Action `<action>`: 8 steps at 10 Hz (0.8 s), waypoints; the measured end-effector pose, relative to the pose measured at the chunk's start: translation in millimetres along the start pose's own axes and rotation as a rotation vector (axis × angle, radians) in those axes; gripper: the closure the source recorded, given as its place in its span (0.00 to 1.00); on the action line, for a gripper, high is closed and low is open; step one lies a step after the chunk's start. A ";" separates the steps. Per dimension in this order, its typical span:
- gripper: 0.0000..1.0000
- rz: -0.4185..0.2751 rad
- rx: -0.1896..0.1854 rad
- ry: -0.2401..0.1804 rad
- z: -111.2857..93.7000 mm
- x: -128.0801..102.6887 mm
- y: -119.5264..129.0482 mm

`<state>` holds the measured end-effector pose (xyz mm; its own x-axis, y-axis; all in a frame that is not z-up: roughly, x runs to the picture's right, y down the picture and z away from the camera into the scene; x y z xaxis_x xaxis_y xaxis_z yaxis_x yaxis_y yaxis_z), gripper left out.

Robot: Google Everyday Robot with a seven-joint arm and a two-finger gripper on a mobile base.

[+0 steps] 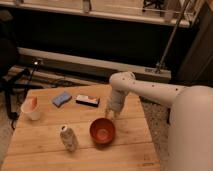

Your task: Push the ceramic bowl across the table

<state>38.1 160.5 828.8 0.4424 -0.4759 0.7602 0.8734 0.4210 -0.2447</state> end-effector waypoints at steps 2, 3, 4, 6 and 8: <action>0.54 0.065 -0.035 0.053 -6.0 10.7 27.2; 0.54 0.083 -0.047 0.073 -10.1 10.4 38.1; 0.54 0.090 -0.057 0.082 -13.1 4.2 47.5; 0.54 0.063 -0.068 0.065 -12.0 -18.7 49.3; 0.54 0.015 -0.084 0.012 -2.0 -53.7 45.4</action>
<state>54.4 203.6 775.7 0.4574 -0.4793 0.7491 0.8805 0.3621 -0.3060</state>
